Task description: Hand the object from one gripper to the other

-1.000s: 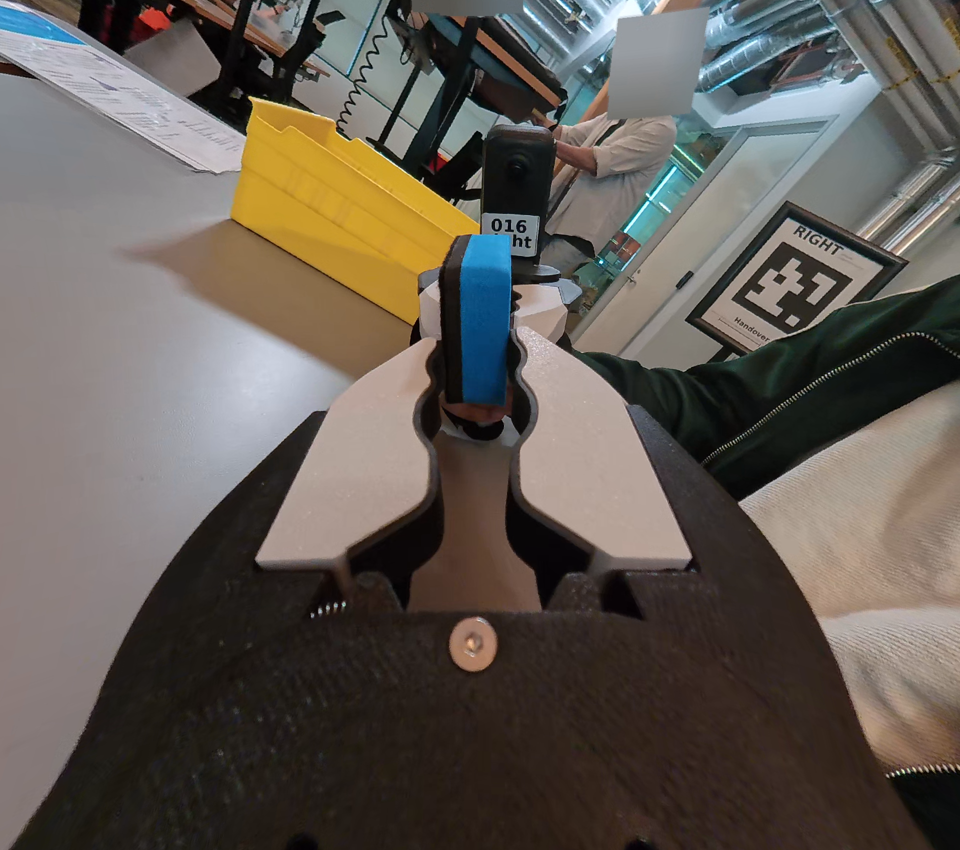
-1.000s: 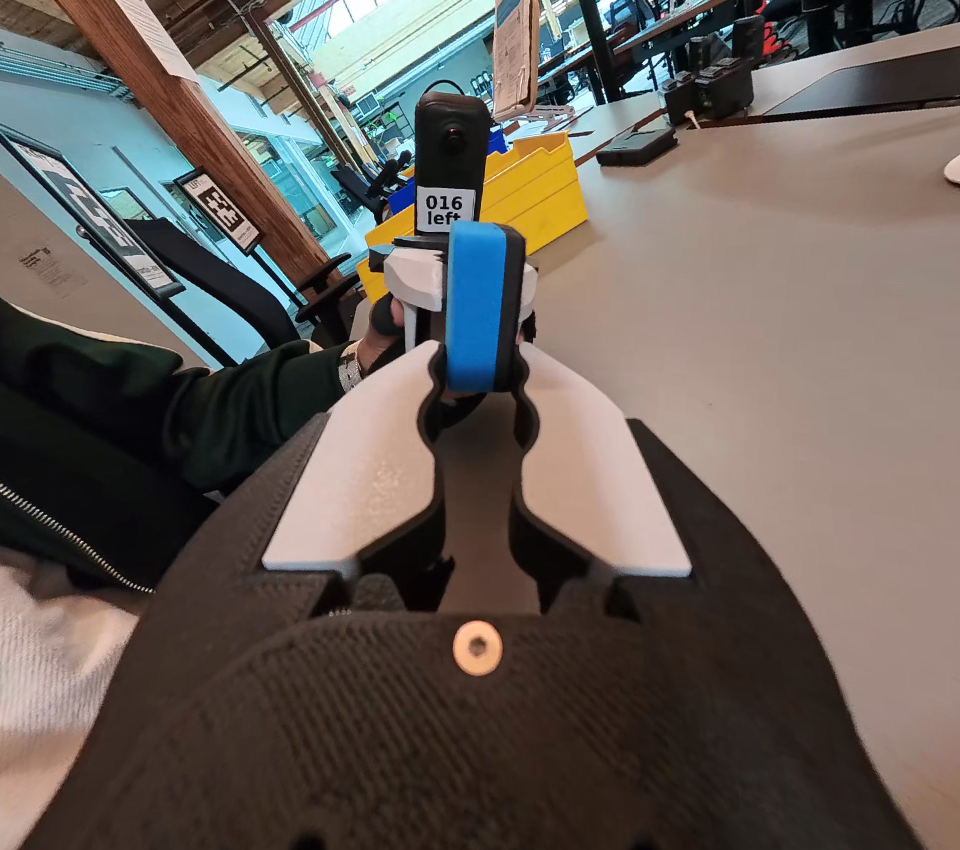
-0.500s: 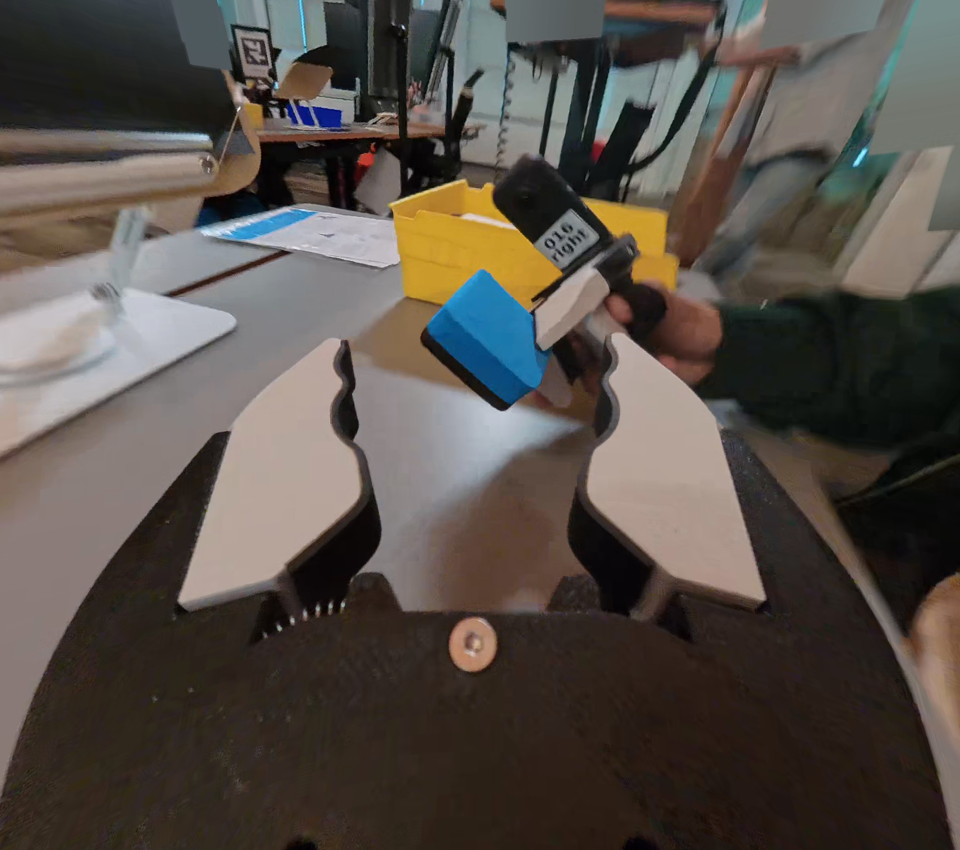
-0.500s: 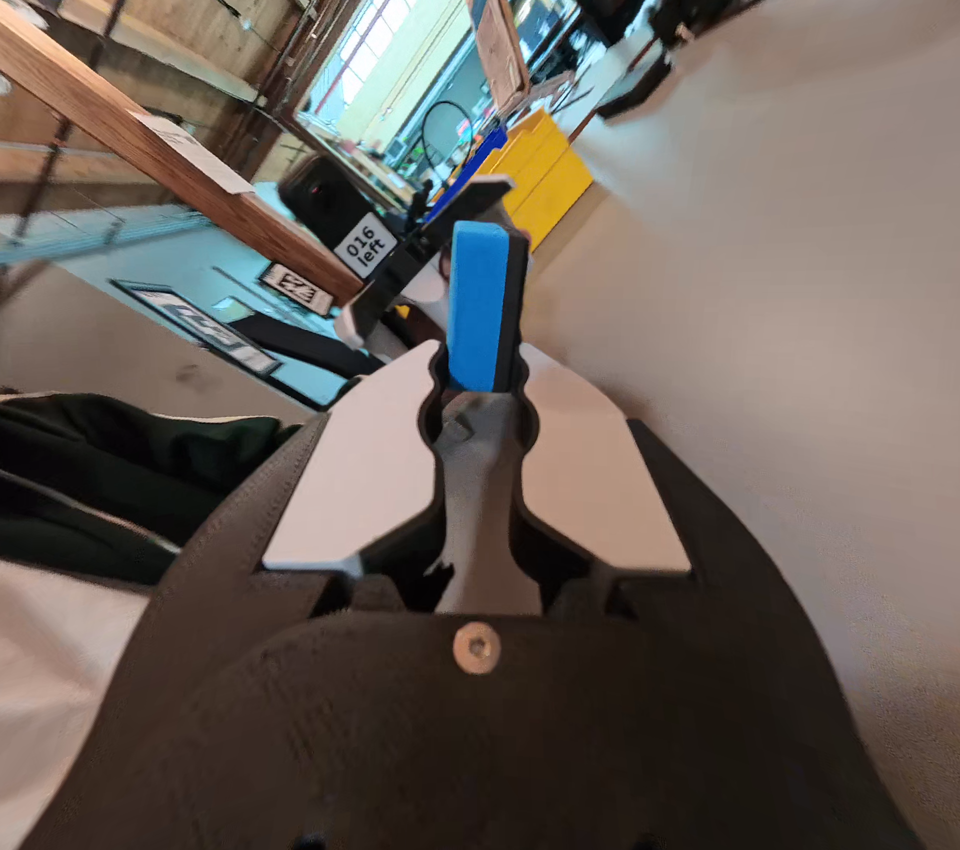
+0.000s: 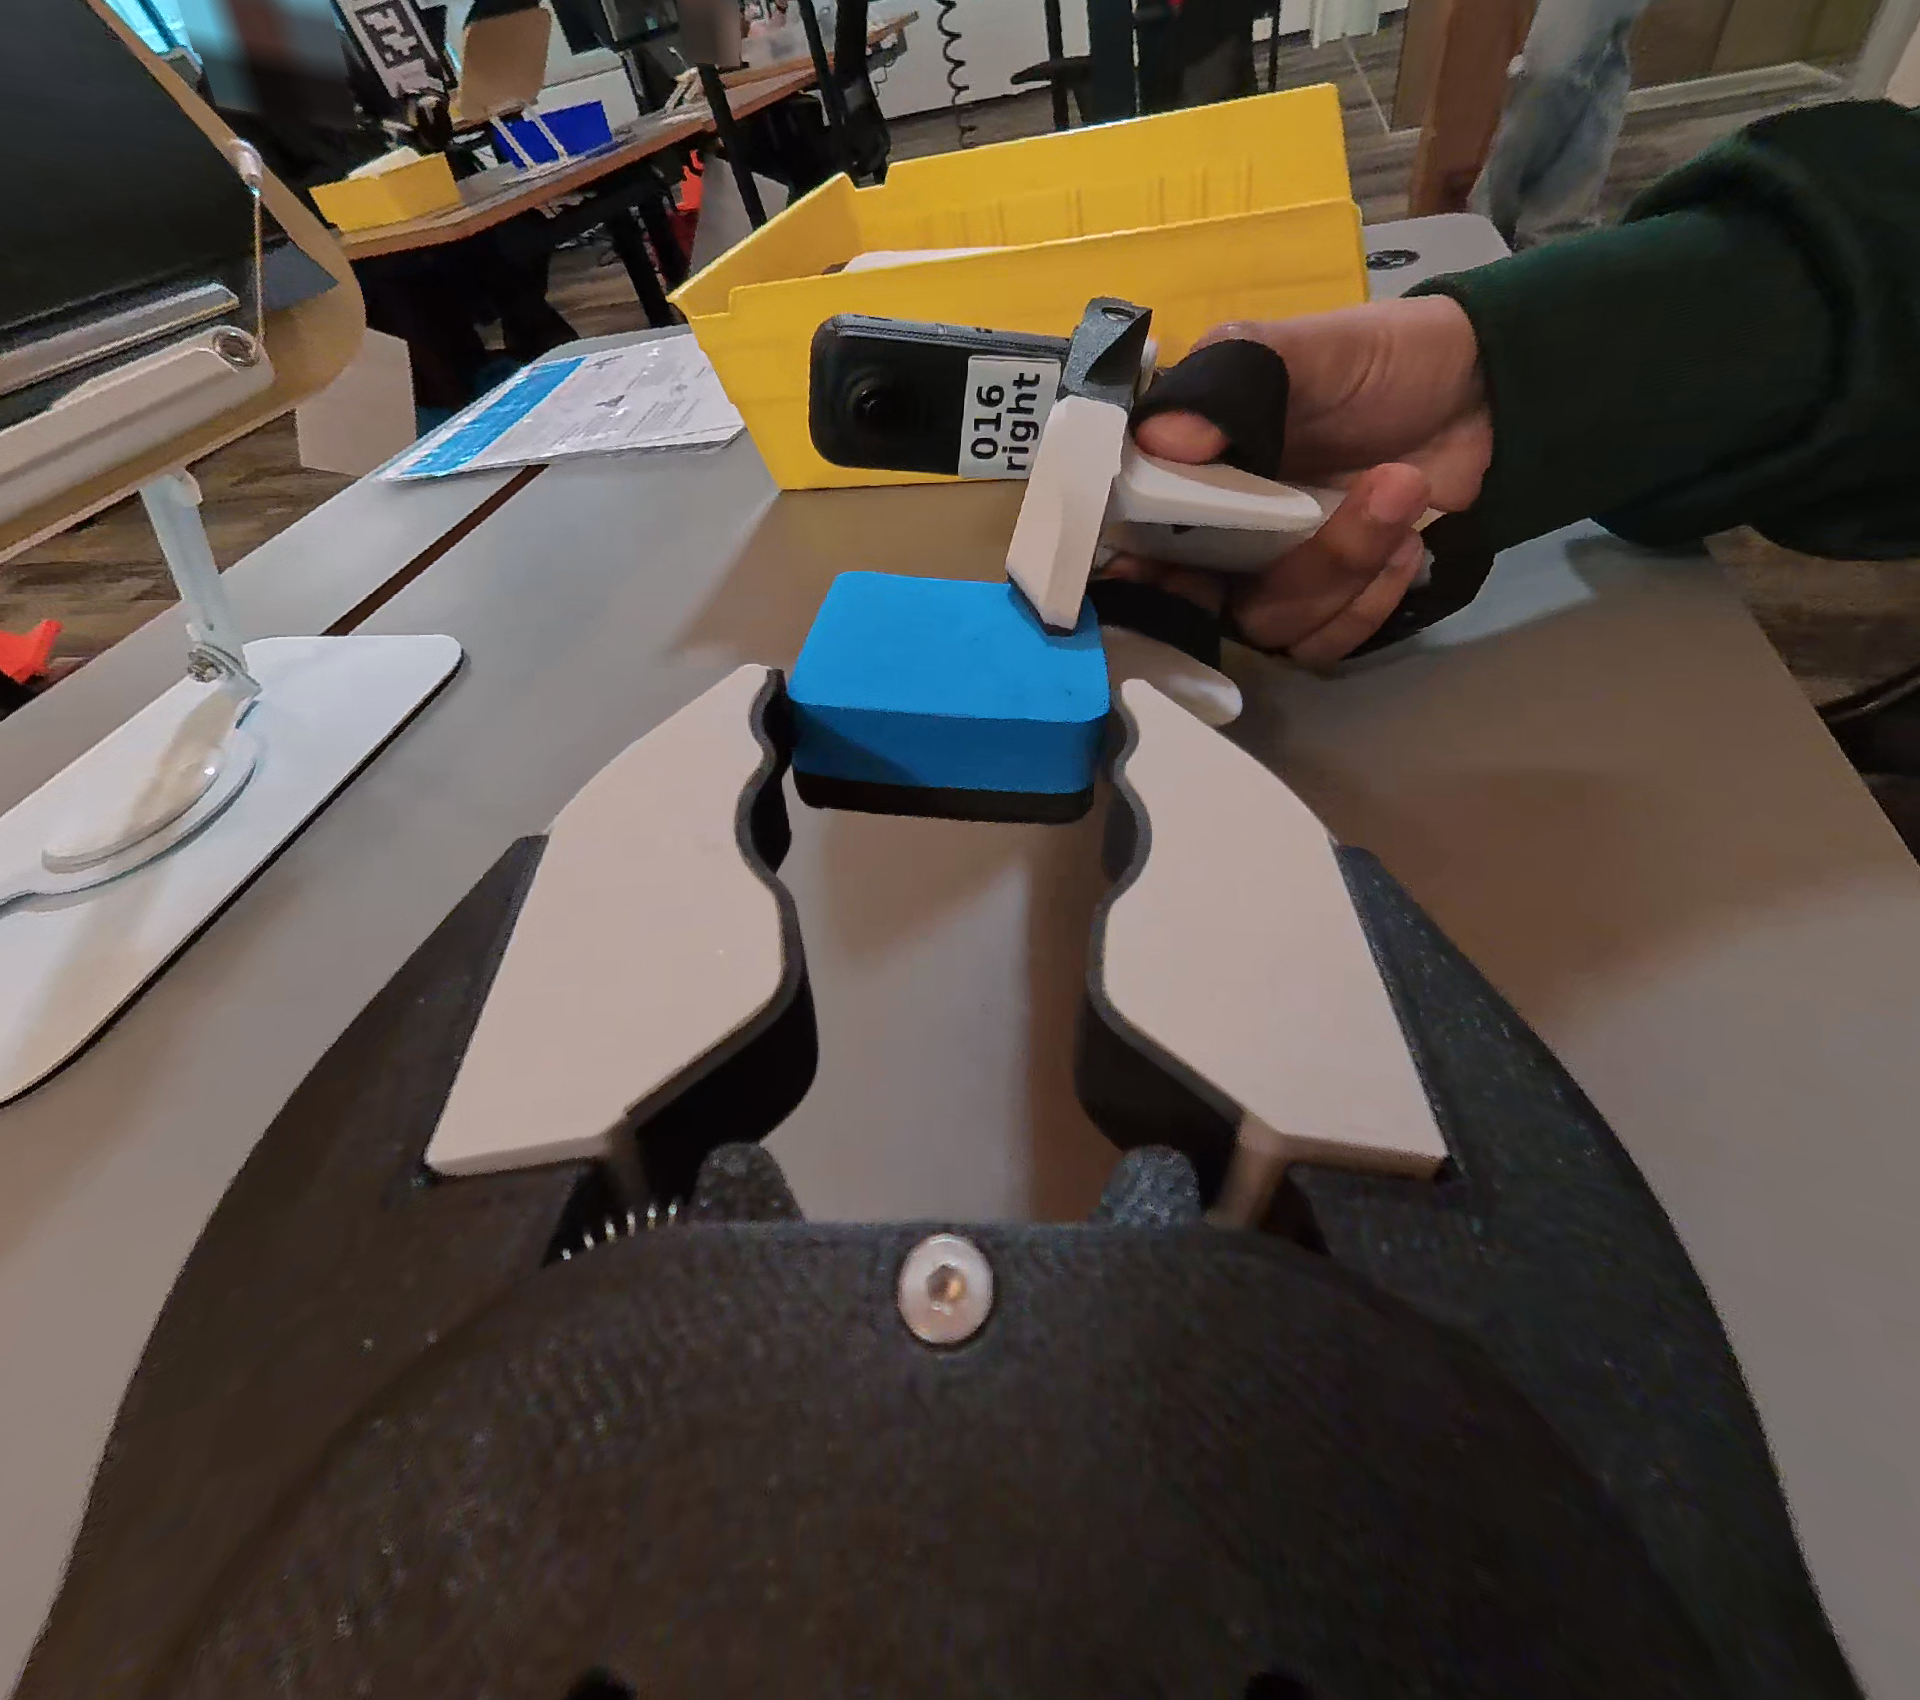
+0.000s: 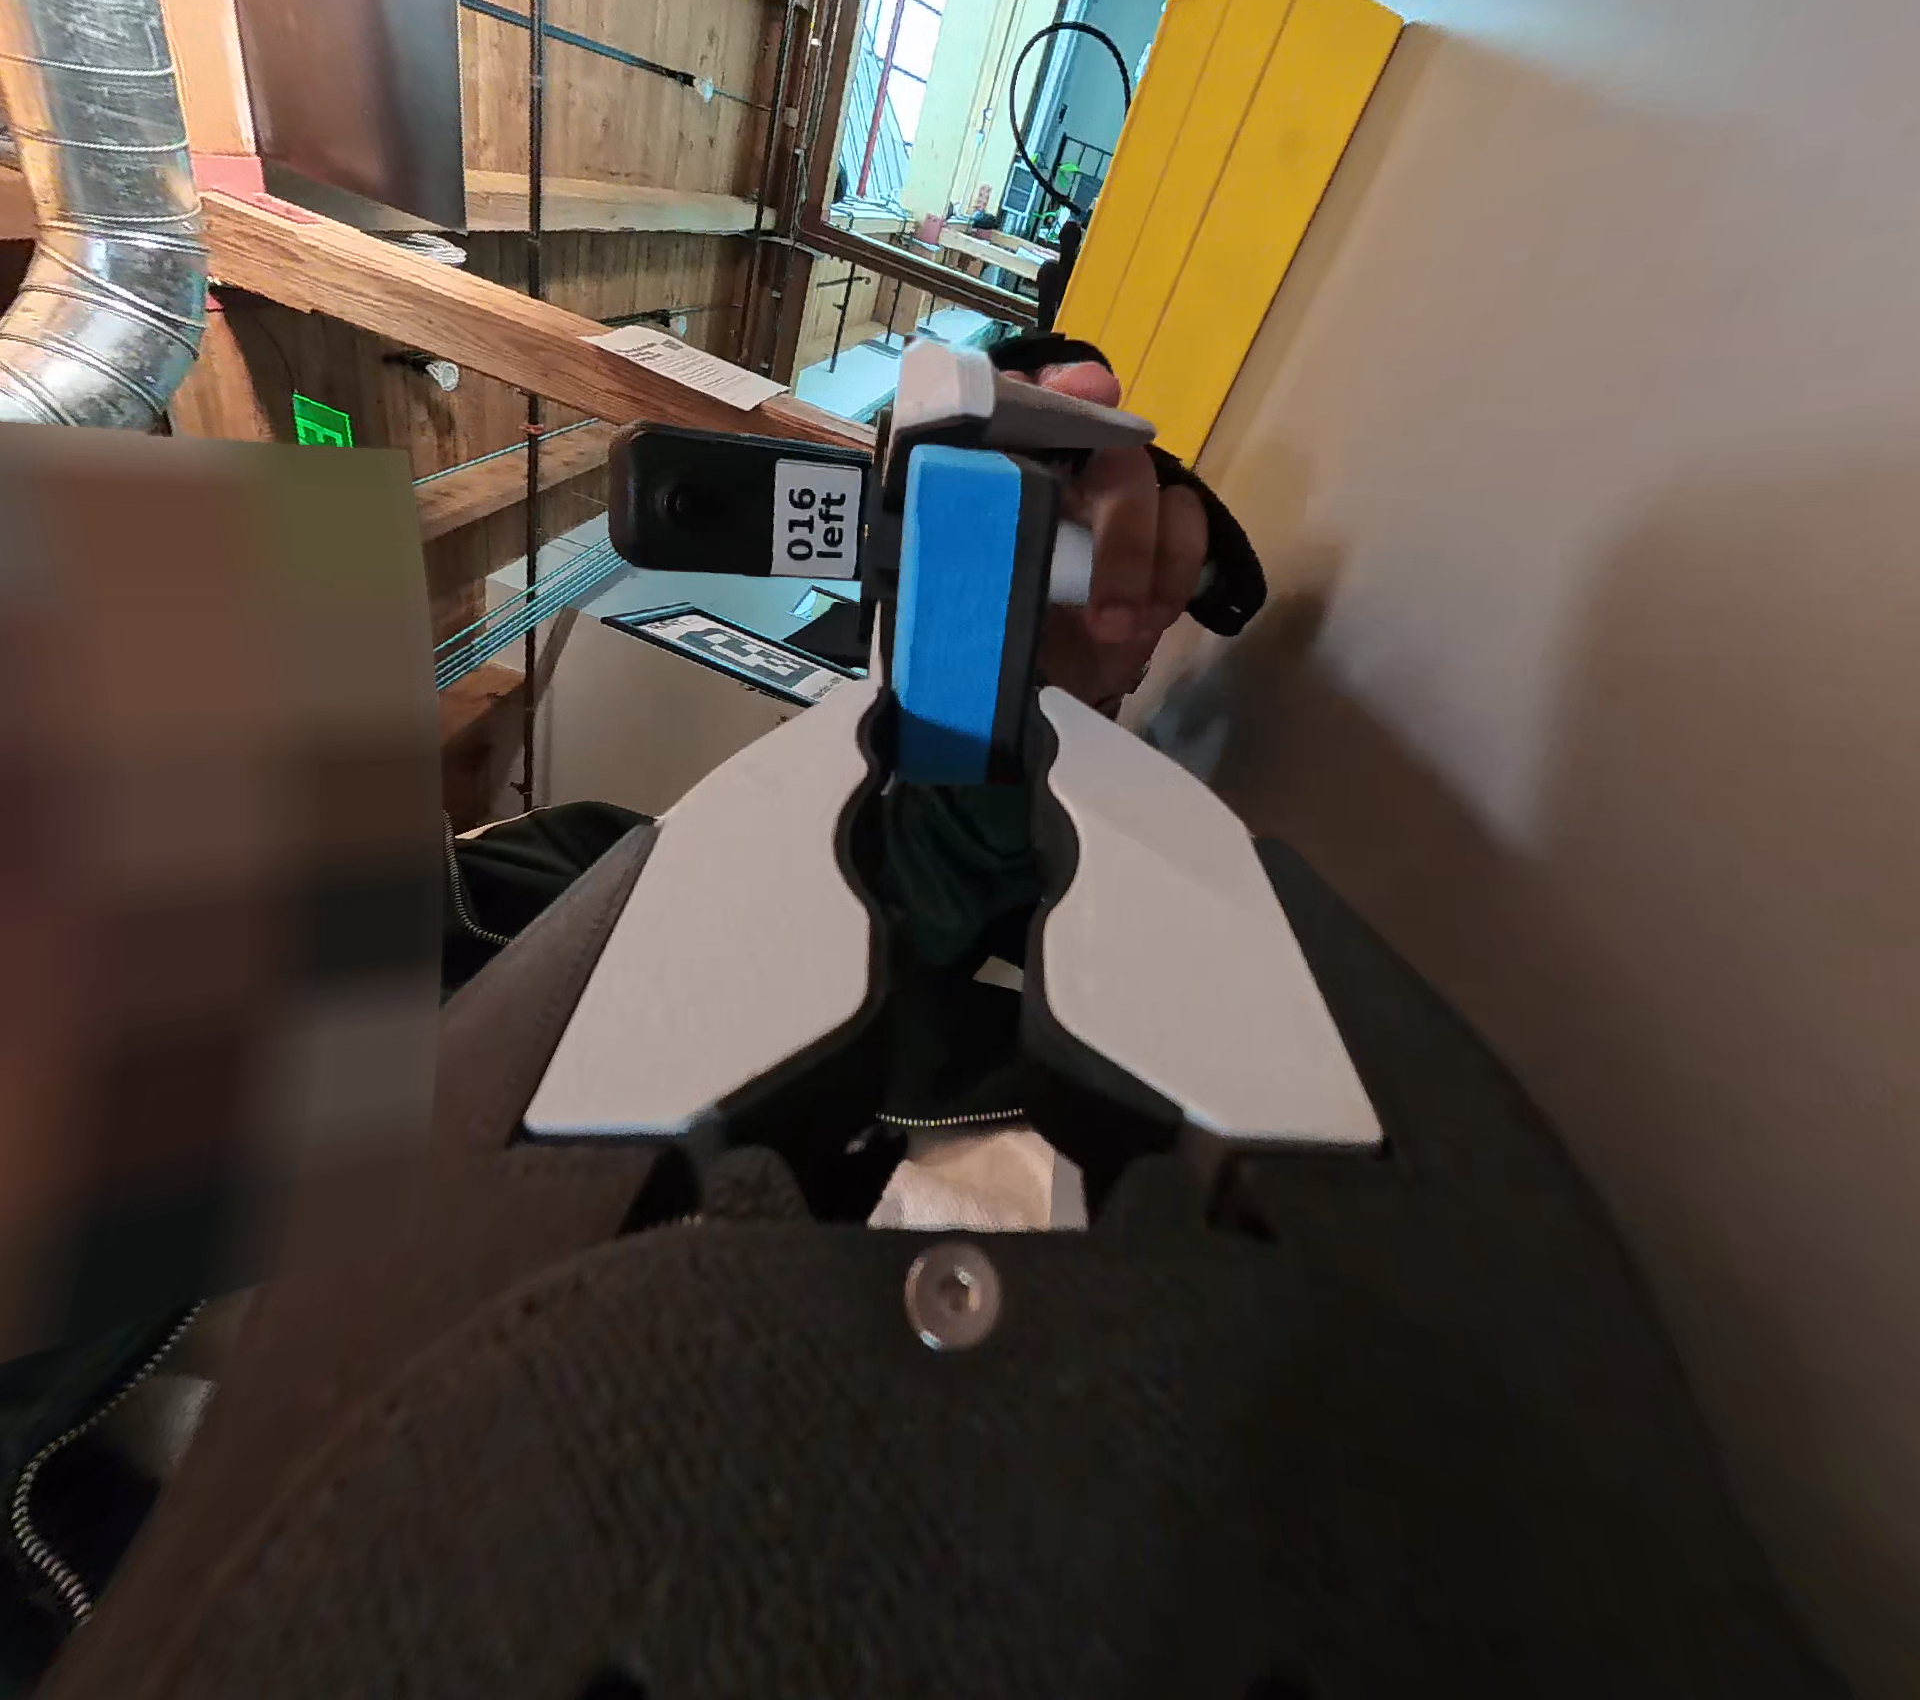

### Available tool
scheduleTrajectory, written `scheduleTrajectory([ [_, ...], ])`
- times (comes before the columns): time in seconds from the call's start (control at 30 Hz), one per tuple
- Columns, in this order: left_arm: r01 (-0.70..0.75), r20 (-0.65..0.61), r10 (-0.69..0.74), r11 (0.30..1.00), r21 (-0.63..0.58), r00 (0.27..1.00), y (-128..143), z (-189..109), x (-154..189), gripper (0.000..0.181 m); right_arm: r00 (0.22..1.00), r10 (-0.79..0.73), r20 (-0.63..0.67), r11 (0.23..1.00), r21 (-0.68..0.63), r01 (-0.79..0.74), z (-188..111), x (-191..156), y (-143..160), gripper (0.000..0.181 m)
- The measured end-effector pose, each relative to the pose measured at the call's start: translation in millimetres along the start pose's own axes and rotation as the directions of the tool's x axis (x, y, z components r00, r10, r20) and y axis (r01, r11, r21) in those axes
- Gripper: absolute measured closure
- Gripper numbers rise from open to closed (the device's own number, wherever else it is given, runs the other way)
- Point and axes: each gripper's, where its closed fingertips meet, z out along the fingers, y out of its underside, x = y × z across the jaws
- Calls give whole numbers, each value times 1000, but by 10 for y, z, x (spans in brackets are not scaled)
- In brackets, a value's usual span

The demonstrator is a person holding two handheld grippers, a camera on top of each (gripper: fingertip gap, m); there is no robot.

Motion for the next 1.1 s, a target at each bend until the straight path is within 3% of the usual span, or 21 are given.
scheduleTrajectory([
  [0.03, 5, -2, -5, 1000, -1, 1000, 3, -3, -3, 123, 1000, -1, 2, 1000, 1, 1, 3, 0, -1, 157],
  [0.37, 57, 38, -57, 998, 16, 998, -8, -39, -111, 123, 996, -84, 23, 995, 55, 82, -16, -81, -93, 134],
  [0.47, 139, 56, -142, 989, 56, 988, -35, -106, -225, 123, 980, -199, -23, 971, 129, 200, -44, -122, -212, 119],
  [0.53, 248, 6, -250, 963, 104, 968, -85, -157, -256, 123, 935, -333, -121, 919, 181, 351, -80, -120, -318, 104],
  [0.6, 409, -95, -399, 902, 137, 912, -137, -204, -261, 123, 846, -483, -224, 827, 200, 525, -115, -152, -407, 96],
  [0.7, 638, -244, -599, 759, 132, 763, -170, -269, -294, 121, 677, -661, -324, 668, 156, 728, -139, -262, -453, 96],
  [0.83, 759, -331, -701, 646, 81, 632, -156, -293, -305, 120, 409, -824, -392, 413, 79, 907, -136, -467, -443, 102],
  [0.9, 811, -397, -743, 585, 8, 539, -144, -270, -229, 120, 234, -888, -396, 267, -29, 963, -94, -496, -366, 105],
  [0.97, 871, -472, -788, 485, -81, 395, -138, -248, -149, 120, 73, -928, -365, 145, -174, 974, -47, -412, -261, 111],
  [1.03, 908, -521, -817, 382, -169, 247, -115, -230, -85, 120, -44, -944, -328, 60, -300, 952, -29, -285, -195, 117],
  [1.1, 916, -533, -832, 322, -238, 154, -82, -206, -21, 120, -106, -944, -312, 14, -359, 933, -22, -225, -179, 123],
])
